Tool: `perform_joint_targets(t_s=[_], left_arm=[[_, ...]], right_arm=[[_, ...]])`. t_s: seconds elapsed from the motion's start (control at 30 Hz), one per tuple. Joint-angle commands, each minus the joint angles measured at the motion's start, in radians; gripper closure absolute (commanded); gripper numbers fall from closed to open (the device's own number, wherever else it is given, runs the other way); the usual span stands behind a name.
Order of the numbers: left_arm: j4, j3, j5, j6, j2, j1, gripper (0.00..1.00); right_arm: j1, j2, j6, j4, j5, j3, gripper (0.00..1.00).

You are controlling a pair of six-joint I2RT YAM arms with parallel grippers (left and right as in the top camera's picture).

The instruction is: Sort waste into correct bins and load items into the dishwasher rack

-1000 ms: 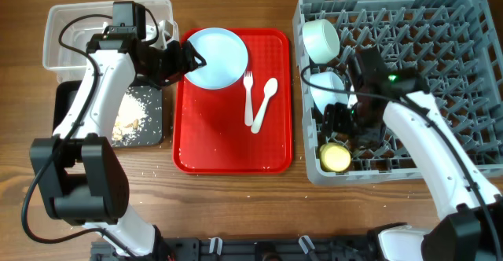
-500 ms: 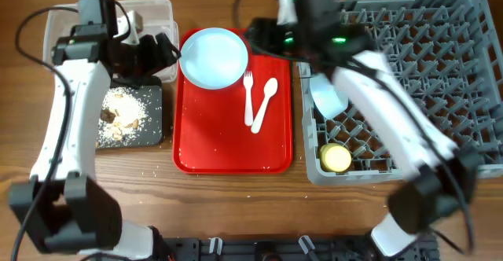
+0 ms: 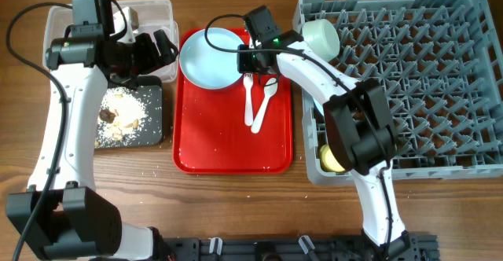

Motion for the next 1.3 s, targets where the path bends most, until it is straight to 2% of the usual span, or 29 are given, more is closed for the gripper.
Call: perform_joint_targets(t_s=[0.0,0.13,0.27,0.47,0.57,0.63,0.67,0.73,0.8,0.83,1.1,1.27], left_arm=[[-0.001,0.011,-0.01,0.014,-0.002,0.002,0.0],[-0.001,0.011,-0.01,0.014,-0.002,0.002,0.0],[-0.001,0.011,-0.01,0.013,-0.002,0.002,0.0],[-0.001,0.011,-0.01,0.014,-0.002,0.002,0.0],[-0.001,0.011,-0.01,0.014,-0.002,0.002,0.0],[-0.001,0.011,-0.01,0.014,-0.002,0.002,0.0],[-0.001,0.011,-0.01,0.014,-0.002,0.002,0.0],[-0.001,0.011,-0.01,0.013,-0.002,0.002,0.0],[-0.001,0.011,-0.01,0.013,-0.002,0.002,0.0],[-0.001,0.011,-0.01,0.013,-0.002,0.002,0.0],[-0.001,0.011,-0.01,0.013,-0.002,0.002,0.0],[-0.001,0.011,-0.01,0.014,-0.002,0.002,0.0]], right_arm=[[0.01,0.057,0.005,0.001,0.022,0.022,0.77],[0.006,0.069,0.028,-0.003,0.029,0.023,0.96],[-0.008,0.041,0.034,-0.004,0.044,0.03,0.96],[-0.132,-0.279,0.016,-0.021,0.124,0.034,0.96],[-0.217,-0.515,-0.067,-0.108,0.354,0.034,0.96],[-0.251,-0.608,-0.147,-0.153,0.487,0.034,0.96],[-0.269,-0.664,-0.224,-0.186,0.594,0.034,0.96],[-0.288,-0.714,-0.287,-0.232,0.814,0.033,0.96],[-0.29,-0.705,-0.373,-0.242,1.084,0.016,0.96],[-0.29,-0.695,-0.416,-0.232,1.122,-0.006,0.96],[-0.291,-0.55,-0.734,0.052,1.223,-0.209,0.96],[-0.291,-0.42,-0.768,0.103,1.212,-0.237,0.95]])
